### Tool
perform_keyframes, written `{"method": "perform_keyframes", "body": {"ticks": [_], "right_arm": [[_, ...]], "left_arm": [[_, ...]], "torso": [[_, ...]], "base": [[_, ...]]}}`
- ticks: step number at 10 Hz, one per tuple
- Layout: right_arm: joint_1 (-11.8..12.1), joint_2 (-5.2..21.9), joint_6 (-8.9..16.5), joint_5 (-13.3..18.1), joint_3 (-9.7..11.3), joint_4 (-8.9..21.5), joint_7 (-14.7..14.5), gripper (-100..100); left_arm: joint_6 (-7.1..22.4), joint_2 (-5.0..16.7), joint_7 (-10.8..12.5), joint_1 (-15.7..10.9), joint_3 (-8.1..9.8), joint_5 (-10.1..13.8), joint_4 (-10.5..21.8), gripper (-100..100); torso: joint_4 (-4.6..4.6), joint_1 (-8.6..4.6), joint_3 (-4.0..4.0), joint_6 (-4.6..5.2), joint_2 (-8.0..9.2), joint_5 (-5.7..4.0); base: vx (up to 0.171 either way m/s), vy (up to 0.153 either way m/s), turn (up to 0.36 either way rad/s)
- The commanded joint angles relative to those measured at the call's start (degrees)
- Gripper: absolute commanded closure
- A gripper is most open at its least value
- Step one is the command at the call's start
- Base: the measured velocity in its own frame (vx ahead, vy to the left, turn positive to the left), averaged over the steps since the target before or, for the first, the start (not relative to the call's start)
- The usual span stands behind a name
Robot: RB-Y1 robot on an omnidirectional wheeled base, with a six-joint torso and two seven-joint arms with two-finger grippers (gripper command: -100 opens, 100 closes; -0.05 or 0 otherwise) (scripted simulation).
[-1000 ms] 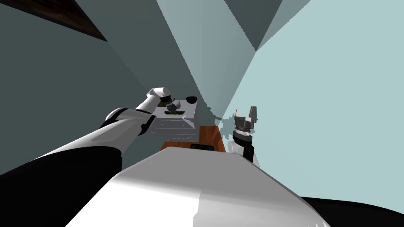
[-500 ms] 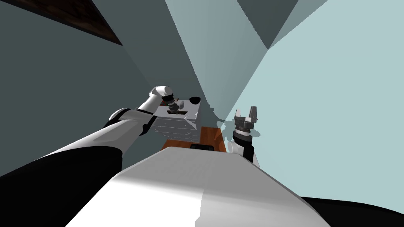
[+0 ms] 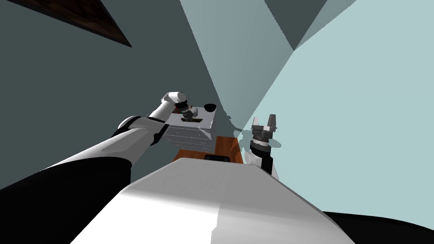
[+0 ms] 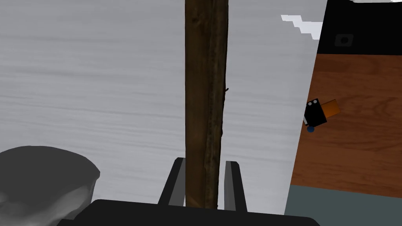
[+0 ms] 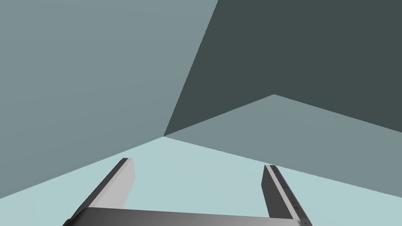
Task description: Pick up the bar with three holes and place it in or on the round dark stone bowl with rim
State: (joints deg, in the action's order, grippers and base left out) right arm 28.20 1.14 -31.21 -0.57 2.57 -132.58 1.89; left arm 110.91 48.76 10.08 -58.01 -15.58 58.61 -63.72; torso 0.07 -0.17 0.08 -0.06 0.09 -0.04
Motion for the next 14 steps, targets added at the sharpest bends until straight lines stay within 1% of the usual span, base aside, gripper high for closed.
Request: {"method": "perform_keyframes", "body": {"ticks": [1, 4, 6, 9, 14], "right_arm": [[0.0, 0.0, 0.0, 0.0, 0.0, 0.0, 0.0, 0], [0.0, -0.01, 0.0, 0.0, 0.0, 0.0, 0.0, 0], [0.0, -0.01, 0.0, 0.0, 0.01, 0.0, 0.0, 0], [0.0, -0.01, 0.0, 0.0, 0.01, 0.0, 0.0, 0], [0.0, -0.01, 0.0, 0.0, 0.01, 0.0, 0.0, 0]], "left_arm": [[-2.44, 0.59, 0.17, 0.09, -0.36, 0.76, -0.56, 100], [-7.15, 2.42, -0.11, -0.63, -2.22, 3.16, -0.6, 100], [-9.01, 3.96, -0.42, -1.25, -3.72, 5.17, -0.57, 100], [-10.38, 6.58, -1.05, -2.35, -6.17, 8.55, -0.45, 100], [-10.62, 11.56, -2.13, -4.76, -10.73, 14.83, -0.43, 100]], "torso": [[0.0, 0.0, 0.0, 0.0, 0.0, 0.0], [0.12, -0.23, 0.16, 0.03, 0.21, -0.05], [0.18, -0.38, 0.22, 0.06, 0.28, -0.09], [0.22, -0.58, 0.26, 0.09, 0.31, -0.16], [0.19, -0.65, 0.17, 0.11, 0.12, -0.21]], "base": [[-0.03, -0.033, 0.005], [-0.047, -0.074, 0.007], [-0.042, -0.119, 0.0], [-0.027, -0.14, -0.001], [0.014, -0.156, -0.011]]}}
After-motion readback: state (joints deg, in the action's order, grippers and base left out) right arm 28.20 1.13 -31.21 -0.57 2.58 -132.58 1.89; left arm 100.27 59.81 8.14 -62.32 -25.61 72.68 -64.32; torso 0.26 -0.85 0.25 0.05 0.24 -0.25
